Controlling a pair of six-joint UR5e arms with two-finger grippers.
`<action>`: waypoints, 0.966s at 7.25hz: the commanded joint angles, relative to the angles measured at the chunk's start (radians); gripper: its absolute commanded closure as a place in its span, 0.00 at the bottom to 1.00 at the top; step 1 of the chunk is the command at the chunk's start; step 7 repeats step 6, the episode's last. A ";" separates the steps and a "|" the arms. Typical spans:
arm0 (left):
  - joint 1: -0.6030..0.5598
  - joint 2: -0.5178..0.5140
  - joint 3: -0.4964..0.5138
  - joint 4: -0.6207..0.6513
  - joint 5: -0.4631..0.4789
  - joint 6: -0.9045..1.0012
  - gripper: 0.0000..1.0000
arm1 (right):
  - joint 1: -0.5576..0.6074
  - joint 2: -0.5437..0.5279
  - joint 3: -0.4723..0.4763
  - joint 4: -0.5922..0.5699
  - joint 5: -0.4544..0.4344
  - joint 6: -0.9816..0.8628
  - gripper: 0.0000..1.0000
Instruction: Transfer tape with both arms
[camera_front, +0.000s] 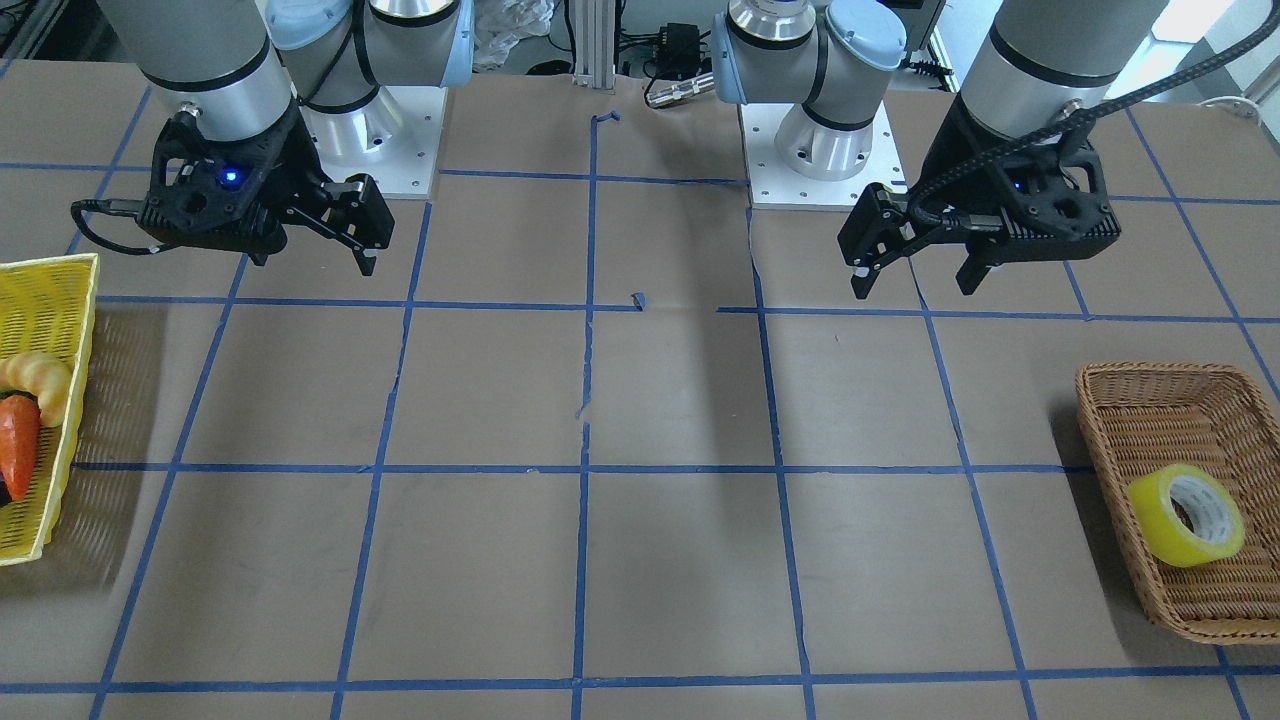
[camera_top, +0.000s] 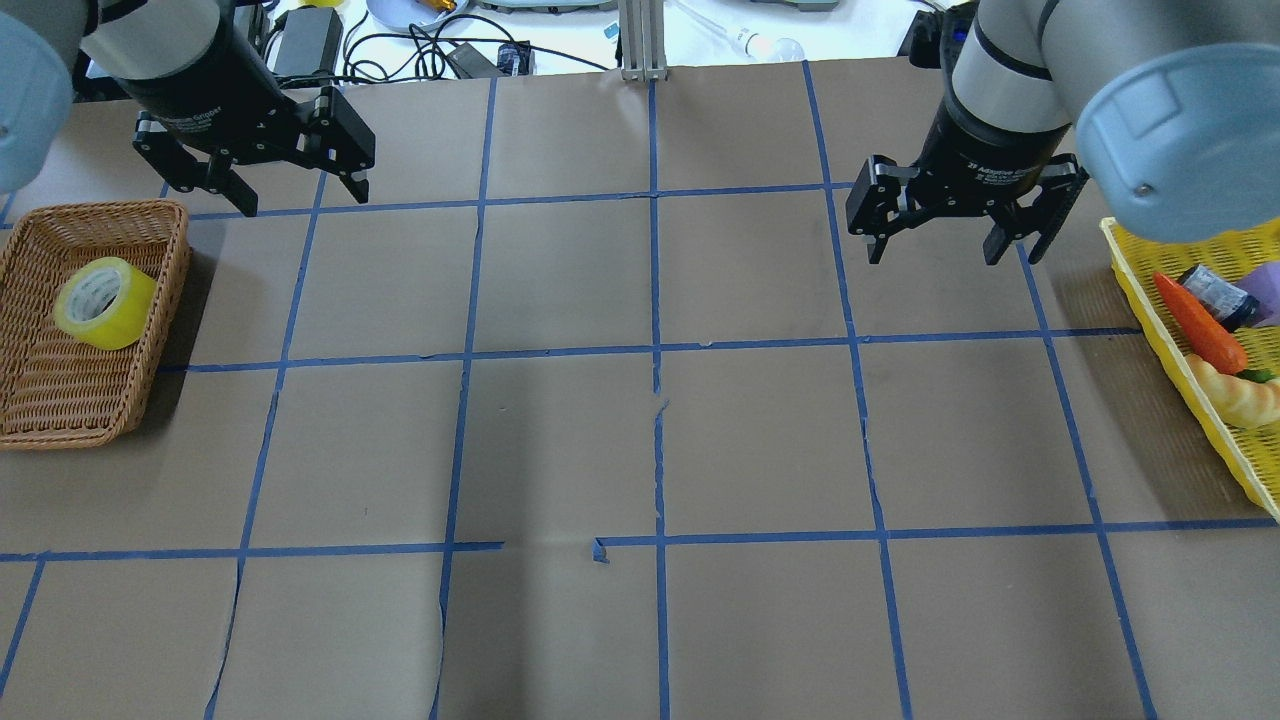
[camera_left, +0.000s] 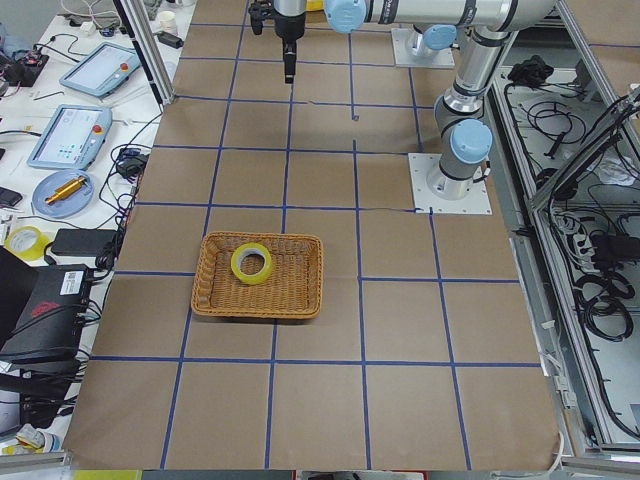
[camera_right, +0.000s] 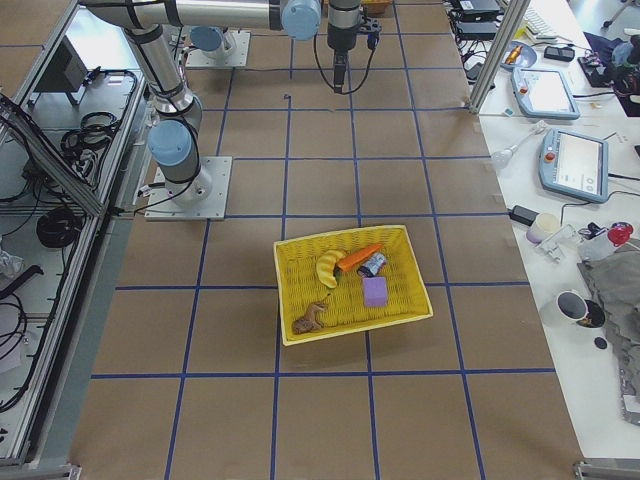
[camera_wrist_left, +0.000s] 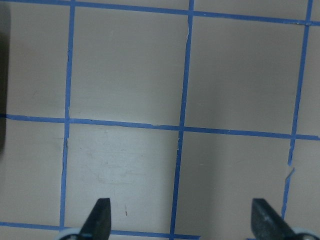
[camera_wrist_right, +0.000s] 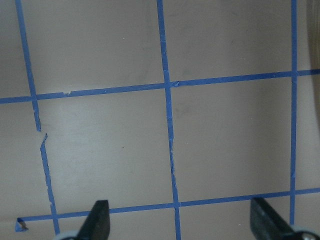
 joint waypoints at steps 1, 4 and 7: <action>-0.007 0.006 0.000 0.002 0.015 0.001 0.00 | 0.000 -0.003 0.000 0.001 0.000 0.000 0.00; -0.007 0.013 0.006 0.002 0.015 0.003 0.00 | 0.000 -0.002 0.000 0.001 0.000 0.000 0.00; -0.007 0.011 0.004 0.002 0.014 0.003 0.00 | -0.002 0.000 0.000 -0.001 0.000 0.000 0.00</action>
